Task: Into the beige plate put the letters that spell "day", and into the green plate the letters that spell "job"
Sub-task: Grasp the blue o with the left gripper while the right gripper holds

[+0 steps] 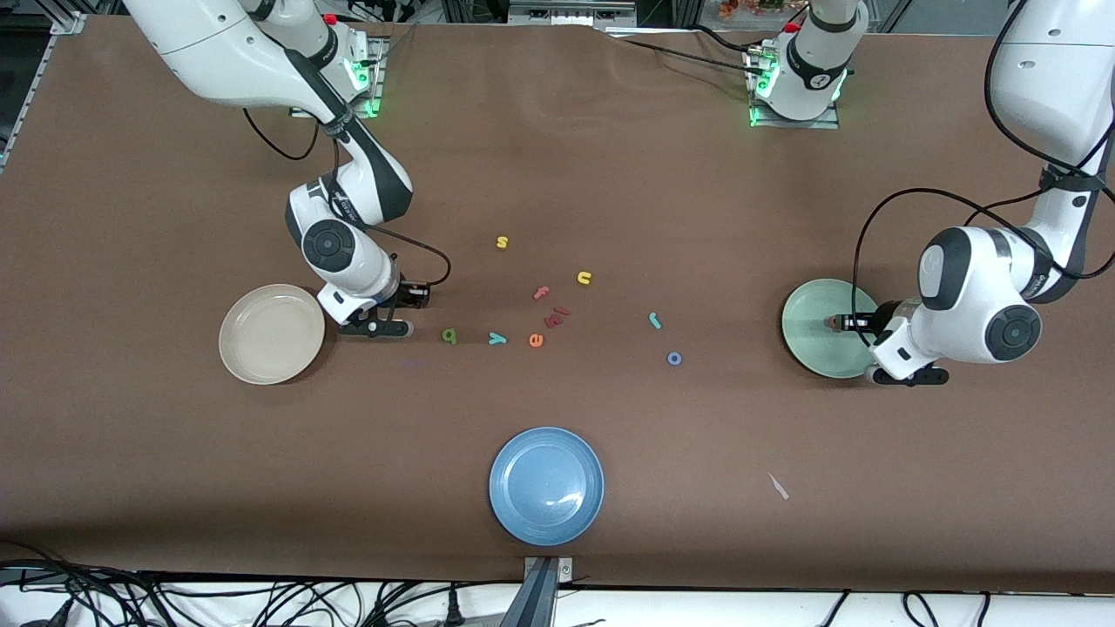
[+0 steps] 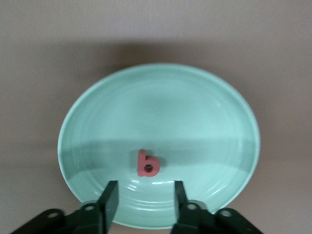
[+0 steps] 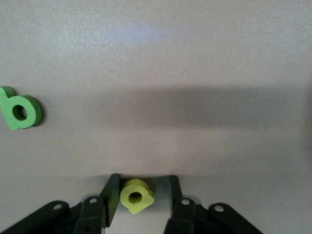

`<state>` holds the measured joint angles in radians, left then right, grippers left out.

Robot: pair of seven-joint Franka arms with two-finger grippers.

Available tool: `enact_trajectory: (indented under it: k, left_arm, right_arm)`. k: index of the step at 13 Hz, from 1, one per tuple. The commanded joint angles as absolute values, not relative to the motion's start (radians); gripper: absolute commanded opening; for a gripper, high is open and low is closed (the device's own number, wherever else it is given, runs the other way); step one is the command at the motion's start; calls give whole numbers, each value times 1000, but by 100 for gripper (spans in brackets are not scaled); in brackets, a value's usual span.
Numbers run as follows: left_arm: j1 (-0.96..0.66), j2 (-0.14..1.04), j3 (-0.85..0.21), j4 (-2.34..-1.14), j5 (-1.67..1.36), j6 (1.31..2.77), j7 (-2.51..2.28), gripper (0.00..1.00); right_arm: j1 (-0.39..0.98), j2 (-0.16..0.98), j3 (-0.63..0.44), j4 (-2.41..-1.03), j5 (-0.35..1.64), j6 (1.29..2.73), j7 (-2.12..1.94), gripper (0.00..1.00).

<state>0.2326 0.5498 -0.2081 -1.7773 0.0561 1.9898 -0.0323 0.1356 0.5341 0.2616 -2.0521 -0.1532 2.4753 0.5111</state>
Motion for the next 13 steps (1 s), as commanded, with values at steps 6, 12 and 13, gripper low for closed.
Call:
enact_trajectory:
  k: [6,12,13]
  left_arm:
    - [140,546,-397,-1651,-23,1996,-620,99]
    - [-29,724,-385,-1494,-6,2123,-954,90]
    - [-84,733,-347,-1493,6,2123,-1018,90]
  right_arm:
    - [140,546,272,-2046,-161,2482,534,44]
    - [143,554,273,-2043,-153,2485,540,41]
    - [143,554,273,-2043,-153,2485,540,40]
